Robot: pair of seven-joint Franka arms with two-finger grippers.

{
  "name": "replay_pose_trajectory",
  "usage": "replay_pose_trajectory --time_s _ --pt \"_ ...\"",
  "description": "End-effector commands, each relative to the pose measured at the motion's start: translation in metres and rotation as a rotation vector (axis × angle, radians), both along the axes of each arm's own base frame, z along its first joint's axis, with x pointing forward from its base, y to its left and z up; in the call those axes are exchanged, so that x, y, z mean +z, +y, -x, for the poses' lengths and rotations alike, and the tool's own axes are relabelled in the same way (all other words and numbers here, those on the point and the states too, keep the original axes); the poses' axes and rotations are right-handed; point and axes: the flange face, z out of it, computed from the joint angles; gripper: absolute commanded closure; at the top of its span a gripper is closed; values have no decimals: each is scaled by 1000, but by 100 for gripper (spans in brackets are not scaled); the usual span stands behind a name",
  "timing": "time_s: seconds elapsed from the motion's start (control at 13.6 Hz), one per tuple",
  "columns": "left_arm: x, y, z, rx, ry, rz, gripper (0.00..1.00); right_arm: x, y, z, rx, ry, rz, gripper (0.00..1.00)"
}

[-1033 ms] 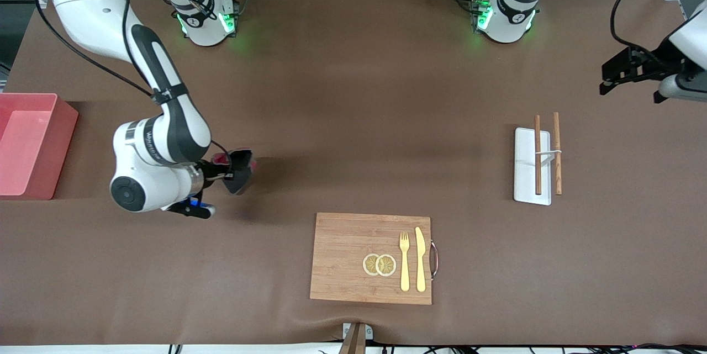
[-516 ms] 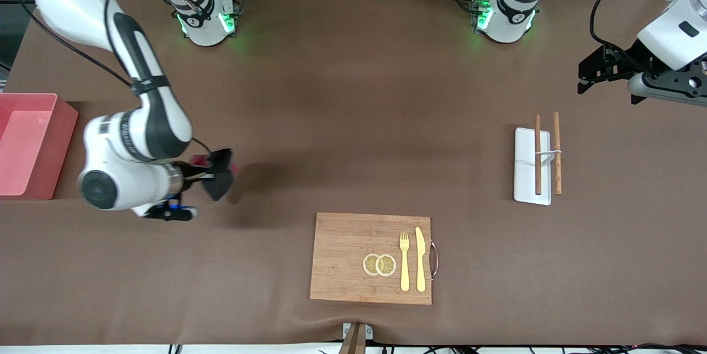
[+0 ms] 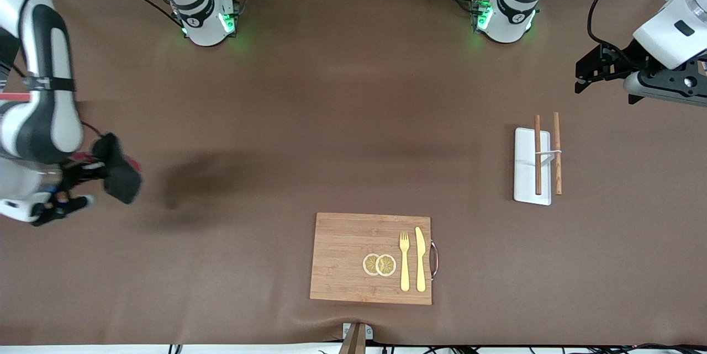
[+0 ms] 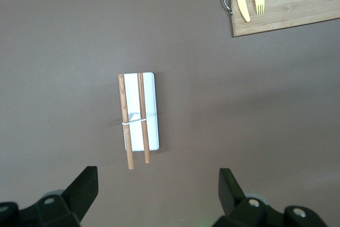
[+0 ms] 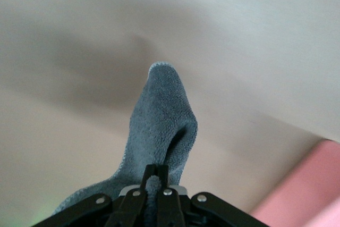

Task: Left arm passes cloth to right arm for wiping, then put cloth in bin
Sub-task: 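Lower the cloth into the pink bin and open the right gripper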

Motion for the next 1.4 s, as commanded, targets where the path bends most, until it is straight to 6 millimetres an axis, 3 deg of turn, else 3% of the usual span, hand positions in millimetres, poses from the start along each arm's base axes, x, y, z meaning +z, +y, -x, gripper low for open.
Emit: replay_pose_trajectory --time_s 0.0,0.15,0.44,0.59,0.96,1.11,1.18,1.25,1.33 --pt "6 6 1 19 -12 -12 0 31 -72 19 116 20 3 100" --pt "6 9 1 25 -11 -10 0 36 -125 28 218 -29 -10 100" --pt "6 8 1 25 -11 -10 0 40 -240 68 319 -77 47 100" --pt "6 9 1 25 -13 -10 0 31 -272 75 368 -112 83 100" --pt "2 6 -1 22 -7 -11 0 -72 -332 91 367 -83 109 100" --pt "-3 0 -2 13 5 -2 0 -97 -339 98 381 -82 105 100" --pt "-6 -2 -2 8 12 -1 0 -105 -338 102 377 -74 95 85" --pt "-12 -2 -4 5 25 -4 0 -114 -338 102 370 -72 89 11" --pt "-18 0 -6 11 45 -7 0 -119 -340 102 368 -77 94 0"
